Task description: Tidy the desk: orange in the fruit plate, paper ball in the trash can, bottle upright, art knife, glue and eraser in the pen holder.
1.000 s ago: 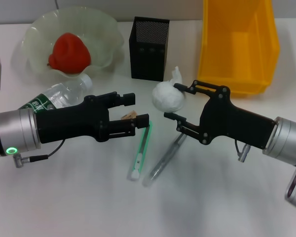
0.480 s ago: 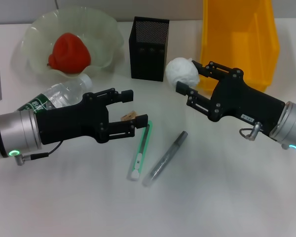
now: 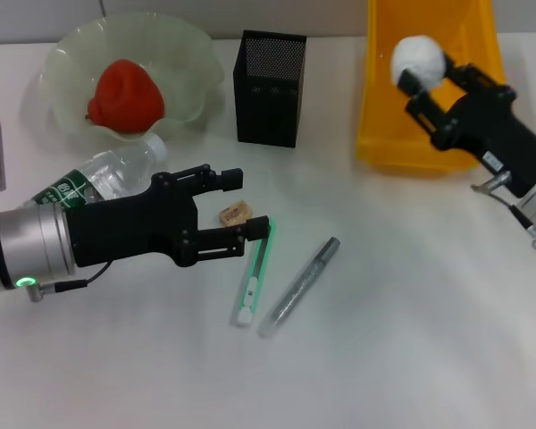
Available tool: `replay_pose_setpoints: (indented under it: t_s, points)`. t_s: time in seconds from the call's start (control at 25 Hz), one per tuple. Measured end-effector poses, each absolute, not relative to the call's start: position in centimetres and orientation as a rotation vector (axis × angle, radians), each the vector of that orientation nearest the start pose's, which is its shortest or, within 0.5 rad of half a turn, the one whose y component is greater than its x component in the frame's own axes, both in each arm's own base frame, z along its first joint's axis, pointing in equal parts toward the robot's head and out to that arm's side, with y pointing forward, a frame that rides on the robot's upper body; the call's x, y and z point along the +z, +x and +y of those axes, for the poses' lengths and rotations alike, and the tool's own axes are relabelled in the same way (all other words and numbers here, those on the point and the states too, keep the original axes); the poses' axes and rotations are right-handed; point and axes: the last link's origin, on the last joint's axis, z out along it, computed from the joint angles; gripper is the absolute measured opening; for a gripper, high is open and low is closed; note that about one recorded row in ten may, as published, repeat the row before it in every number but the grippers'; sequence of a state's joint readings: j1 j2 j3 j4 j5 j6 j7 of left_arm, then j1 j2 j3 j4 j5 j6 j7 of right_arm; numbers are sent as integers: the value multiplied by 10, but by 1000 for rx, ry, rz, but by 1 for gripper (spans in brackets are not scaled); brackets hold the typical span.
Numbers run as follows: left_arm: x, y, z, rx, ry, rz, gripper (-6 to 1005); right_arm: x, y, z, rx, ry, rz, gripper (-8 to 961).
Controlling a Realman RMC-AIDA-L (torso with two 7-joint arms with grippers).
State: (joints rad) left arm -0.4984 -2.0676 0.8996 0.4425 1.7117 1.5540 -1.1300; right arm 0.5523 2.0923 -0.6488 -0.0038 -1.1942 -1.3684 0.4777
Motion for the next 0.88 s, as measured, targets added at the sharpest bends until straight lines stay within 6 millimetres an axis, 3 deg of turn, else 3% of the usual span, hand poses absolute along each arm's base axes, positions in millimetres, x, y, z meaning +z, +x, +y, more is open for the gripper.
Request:
replay_pose_setpoints:
  t_s: [0.12, 0.76, 0.88]
  points:
    - [-35, -256, 304, -922, -2742, -492, 796, -35, 284, 336, 941, -1911, 492, 519]
    - [-33, -261, 297, -930, -2742, -514, 796, -35, 285, 342, 901, -1909, 488, 519]
    - [-33, -261, 297, -929, -2743, -510, 796, -35, 286, 343, 890, -1911, 486, 618]
